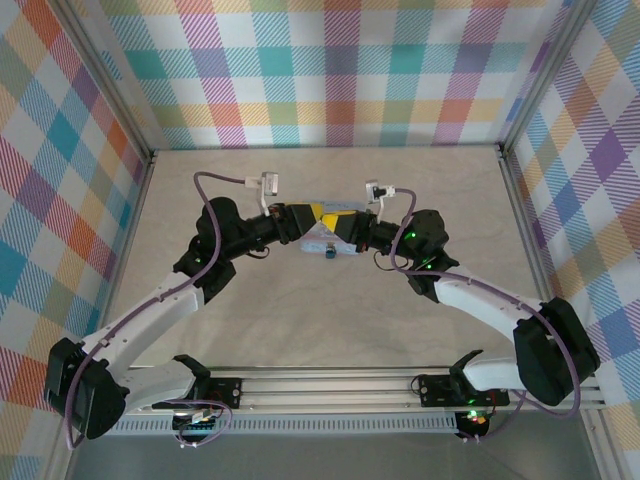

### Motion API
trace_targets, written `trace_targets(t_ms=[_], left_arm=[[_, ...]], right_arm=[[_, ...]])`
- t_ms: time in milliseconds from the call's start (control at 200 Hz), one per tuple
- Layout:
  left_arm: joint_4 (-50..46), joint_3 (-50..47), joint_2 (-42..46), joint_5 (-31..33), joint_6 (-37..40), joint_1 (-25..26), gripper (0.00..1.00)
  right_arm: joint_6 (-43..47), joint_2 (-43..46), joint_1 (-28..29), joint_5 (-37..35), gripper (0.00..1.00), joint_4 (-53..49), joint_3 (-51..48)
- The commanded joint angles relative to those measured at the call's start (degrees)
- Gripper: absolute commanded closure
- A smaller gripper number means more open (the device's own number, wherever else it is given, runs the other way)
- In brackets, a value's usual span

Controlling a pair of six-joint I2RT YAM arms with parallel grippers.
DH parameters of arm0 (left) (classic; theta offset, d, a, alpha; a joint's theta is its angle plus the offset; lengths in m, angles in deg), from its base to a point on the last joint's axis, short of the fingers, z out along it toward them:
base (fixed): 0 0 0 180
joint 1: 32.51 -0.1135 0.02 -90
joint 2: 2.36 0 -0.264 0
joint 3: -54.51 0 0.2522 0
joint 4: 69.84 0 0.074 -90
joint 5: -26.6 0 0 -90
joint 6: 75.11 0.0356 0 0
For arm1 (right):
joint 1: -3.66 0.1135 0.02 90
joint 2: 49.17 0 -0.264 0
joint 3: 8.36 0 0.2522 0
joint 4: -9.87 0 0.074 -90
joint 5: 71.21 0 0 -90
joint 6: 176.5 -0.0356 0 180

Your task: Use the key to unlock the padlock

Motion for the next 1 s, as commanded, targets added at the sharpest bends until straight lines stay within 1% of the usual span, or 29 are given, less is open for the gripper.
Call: trace_targets(t_ms=[0,230,395,420,555,725,890,995], left_arm=[[3.5,-0.1,-0.2,-1.6,-0.3,0.6,0.56],[3.0,0.1,-0.4,-1.4,0.1,0.7,0.76],[0.2,0.8,0.2,-0.8,1.9,0.7,0.98],[-0.2,0.9,0.2,-0.7,2.3,0.7,1.00],[-2.9,1.5,1.1,-1.0,4.3,0.7,1.00],[-6.1,2.7,1.7,-2.3,6.6,0.7,1.00],[-7.6,3.8,1.3,-3.2,7.6,0.7,1.00],[-7.6,3.7,1.3,-3.2,7.7,0.7,1.00]], right_arm=[[-1.8,-0.9,-0.1,-1.2,1.00,3.6,0.1],[-2.4,-2.4,0.0,-0.9,1.00,3.8,0.9],[-1.9,-2.5,0.0,1.0,1.00,2.5,0.9],[-1.5,-2.3,0.0,1.6,0.98,2.0,0.9],[0.0,-1.6,0.0,4.3,0.90,-0.7,1.0],[2.1,-0.8,-0.1,7.9,0.83,-4.9,2.2],[3.8,-0.2,-0.1,9.5,0.82,-8.2,3.7],[4.7,0.4,-0.1,9.2,0.83,-9.5,3.7]])
